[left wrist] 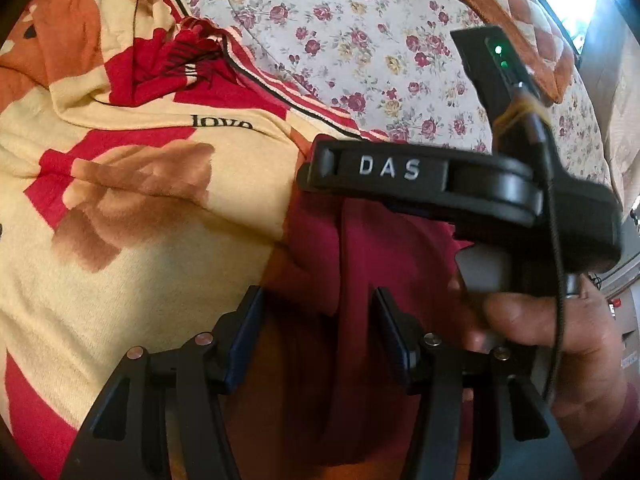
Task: Fold small clothes
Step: 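Grasp the sweatshirt hem with the left tool and lift it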
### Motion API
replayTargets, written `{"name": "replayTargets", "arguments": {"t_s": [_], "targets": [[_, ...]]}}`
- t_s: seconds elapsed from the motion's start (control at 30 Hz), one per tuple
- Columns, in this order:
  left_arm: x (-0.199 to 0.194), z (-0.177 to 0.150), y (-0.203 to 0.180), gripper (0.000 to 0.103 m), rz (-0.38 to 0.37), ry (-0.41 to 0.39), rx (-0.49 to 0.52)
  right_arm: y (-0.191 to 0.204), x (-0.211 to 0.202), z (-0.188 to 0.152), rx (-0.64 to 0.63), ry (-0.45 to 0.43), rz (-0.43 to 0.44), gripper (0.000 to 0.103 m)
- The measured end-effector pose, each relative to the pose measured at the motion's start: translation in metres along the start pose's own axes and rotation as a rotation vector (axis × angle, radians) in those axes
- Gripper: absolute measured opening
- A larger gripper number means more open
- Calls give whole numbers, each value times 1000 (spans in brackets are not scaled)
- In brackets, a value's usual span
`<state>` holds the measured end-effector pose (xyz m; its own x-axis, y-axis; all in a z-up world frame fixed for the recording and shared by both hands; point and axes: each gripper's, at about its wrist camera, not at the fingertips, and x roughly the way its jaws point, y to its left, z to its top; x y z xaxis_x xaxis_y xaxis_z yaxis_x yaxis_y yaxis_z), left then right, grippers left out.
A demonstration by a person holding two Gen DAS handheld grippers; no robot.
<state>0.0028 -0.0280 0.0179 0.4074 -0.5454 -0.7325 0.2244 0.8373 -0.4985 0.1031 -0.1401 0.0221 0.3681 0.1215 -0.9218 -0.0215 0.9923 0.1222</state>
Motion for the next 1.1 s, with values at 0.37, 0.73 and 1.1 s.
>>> {"name": "replayTargets", "arguments": {"t_s": [0.37,0.73,1.1], "targets": [[5,-4,-17,33,-29,-15,99,-50,-45,-13,49,-97,152,18],[-22,-6,-32,6,-210,-107,187,-74,-64,-9,268,-63,327,76],[-18,-6,-32,6,-177,-85,197,-28,-23,4,106,77,158,80]]}}
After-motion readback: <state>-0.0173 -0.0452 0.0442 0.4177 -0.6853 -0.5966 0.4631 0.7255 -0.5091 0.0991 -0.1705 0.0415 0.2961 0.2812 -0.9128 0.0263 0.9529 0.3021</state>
